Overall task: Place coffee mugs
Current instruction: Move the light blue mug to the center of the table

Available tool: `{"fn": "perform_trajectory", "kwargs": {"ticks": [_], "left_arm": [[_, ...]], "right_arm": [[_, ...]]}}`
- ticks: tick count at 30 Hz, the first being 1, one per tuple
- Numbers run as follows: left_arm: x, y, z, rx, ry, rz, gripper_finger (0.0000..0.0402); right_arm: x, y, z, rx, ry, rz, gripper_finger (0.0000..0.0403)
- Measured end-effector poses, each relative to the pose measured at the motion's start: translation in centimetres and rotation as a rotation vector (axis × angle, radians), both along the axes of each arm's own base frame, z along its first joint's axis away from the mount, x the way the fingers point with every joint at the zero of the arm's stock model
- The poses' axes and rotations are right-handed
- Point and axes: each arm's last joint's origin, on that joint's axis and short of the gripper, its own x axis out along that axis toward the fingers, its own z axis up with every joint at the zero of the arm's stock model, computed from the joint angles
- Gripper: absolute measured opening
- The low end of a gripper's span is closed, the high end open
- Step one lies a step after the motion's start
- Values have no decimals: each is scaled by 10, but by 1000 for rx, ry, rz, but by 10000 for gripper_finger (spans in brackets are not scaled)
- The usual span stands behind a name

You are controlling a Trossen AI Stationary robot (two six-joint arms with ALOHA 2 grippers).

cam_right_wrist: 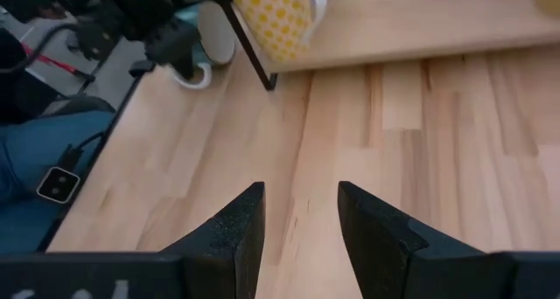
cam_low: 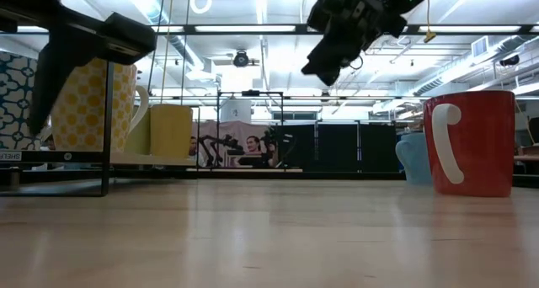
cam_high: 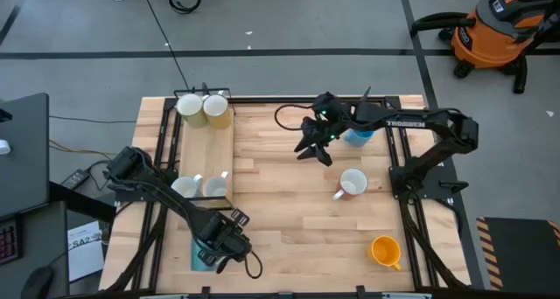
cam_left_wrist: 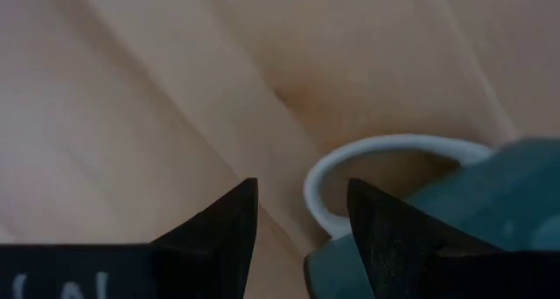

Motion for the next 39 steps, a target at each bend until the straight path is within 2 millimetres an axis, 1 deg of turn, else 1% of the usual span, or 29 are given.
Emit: {"fn": "perform_trajectory", "kwargs": {"ticks": [7, 14, 18, 23, 26, 29, 32, 35, 39], "left_arm": [[0, -1, 0, 2, -7, -218, 183], [2, -2, 0, 0, -35, -419, 183], [8, 1, -10, -48, 20, -420, 183], [18, 9, -26, -40, 62, -387, 183], [22, 14, -32, -68, 95, -375, 183], [23, 18, -33, -95, 121, -407, 183], [23, 18, -33, -97, 114, -451, 183], [23, 18, -33, -107, 116, -458, 183], [24, 16, -42, -125, 148, -462, 183]], "right_arm": [[-10, 9, 19, -23, -64, 19, 151], [-14, 19, 29, -33, -98, 43, 151], [-13, 23, 29, -32, -98, 60, 151], [-12, 29, 29, -32, -98, 78, 151], [-11, 31, 29, -34, -99, 88, 151], [-11, 33, 29, -33, -99, 93, 151], [-11, 33, 29, -33, -99, 94, 151], [-11, 33, 29, -34, -99, 93, 151], [-11, 33, 29, -34, -99, 94, 151]]}}
